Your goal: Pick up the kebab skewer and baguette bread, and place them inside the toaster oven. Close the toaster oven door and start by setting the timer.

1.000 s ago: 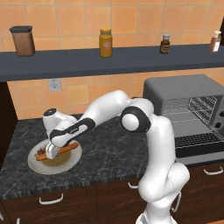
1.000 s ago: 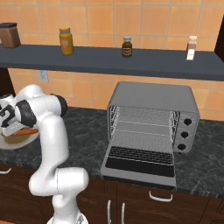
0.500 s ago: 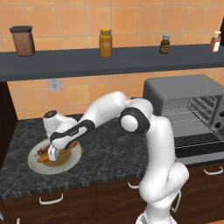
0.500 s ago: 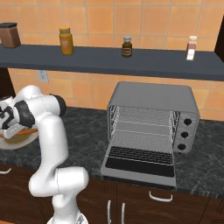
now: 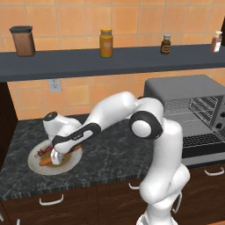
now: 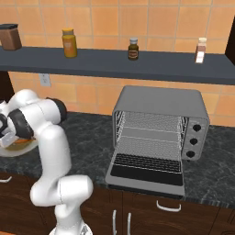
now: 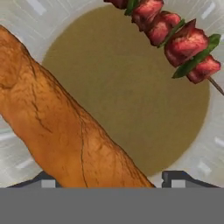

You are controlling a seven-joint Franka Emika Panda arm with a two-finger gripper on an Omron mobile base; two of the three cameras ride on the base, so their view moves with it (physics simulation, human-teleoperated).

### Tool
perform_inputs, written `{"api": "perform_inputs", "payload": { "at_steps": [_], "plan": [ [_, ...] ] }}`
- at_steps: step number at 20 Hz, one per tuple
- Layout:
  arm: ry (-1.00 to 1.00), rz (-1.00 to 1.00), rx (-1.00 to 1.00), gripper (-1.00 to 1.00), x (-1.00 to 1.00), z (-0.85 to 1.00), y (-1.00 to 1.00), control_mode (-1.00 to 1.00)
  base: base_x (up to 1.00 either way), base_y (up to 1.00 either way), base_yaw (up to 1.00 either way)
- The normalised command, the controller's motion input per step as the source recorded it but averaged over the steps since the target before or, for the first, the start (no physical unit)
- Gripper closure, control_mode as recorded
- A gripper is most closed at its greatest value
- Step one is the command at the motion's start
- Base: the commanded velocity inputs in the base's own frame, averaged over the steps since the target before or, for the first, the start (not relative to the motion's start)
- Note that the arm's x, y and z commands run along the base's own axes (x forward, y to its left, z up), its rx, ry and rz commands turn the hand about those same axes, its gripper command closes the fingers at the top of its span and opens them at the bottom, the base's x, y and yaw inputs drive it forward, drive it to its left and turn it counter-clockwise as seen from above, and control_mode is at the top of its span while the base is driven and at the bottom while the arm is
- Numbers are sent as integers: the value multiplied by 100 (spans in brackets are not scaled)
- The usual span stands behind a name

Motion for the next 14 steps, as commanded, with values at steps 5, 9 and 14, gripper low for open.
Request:
{"api": "perform_inputs", "payload": {
  "at_steps": [5,9,14],
  "plan": [
    [-17,0,4,100,-64,67,-91,-100,0,0,0],
    [-4,0,9,100,-61,54,-100,-100,0,0,0],
    [0,0,11,100,-24,49,-100,-100,0,0,0]
  ]
}}
